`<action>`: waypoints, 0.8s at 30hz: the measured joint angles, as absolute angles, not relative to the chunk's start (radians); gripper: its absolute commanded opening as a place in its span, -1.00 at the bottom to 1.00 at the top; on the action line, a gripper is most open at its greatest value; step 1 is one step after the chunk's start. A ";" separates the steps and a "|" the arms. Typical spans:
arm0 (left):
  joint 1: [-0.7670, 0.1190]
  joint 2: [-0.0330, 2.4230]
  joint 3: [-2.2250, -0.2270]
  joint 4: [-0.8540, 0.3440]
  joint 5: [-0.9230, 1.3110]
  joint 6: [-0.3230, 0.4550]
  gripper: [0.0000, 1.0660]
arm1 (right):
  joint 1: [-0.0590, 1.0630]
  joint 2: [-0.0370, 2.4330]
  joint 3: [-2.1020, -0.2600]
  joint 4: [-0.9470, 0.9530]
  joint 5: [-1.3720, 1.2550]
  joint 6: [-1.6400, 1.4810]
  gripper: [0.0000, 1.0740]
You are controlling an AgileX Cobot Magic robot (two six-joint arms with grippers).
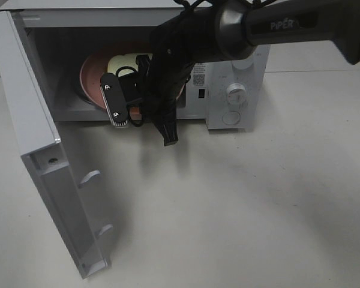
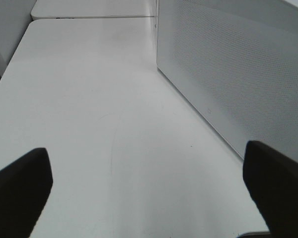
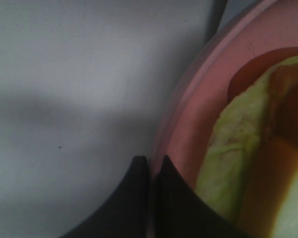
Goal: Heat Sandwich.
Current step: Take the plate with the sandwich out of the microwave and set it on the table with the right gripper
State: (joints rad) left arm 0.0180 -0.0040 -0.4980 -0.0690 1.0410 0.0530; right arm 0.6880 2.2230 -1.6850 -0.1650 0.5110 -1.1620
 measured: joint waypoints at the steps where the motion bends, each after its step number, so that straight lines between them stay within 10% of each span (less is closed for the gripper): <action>1: 0.018 -0.004 -0.498 -0.069 1.041 0.053 0.87 | 0.688 2.210 -1.672 -0.165 0.503 -1.166 -1.00; 24: 0.018 -0.004 -0.498 -0.069 1.041 0.053 0.87 | 0.719 1.968 -1.354 -0.120 0.408 -1.300 -1.00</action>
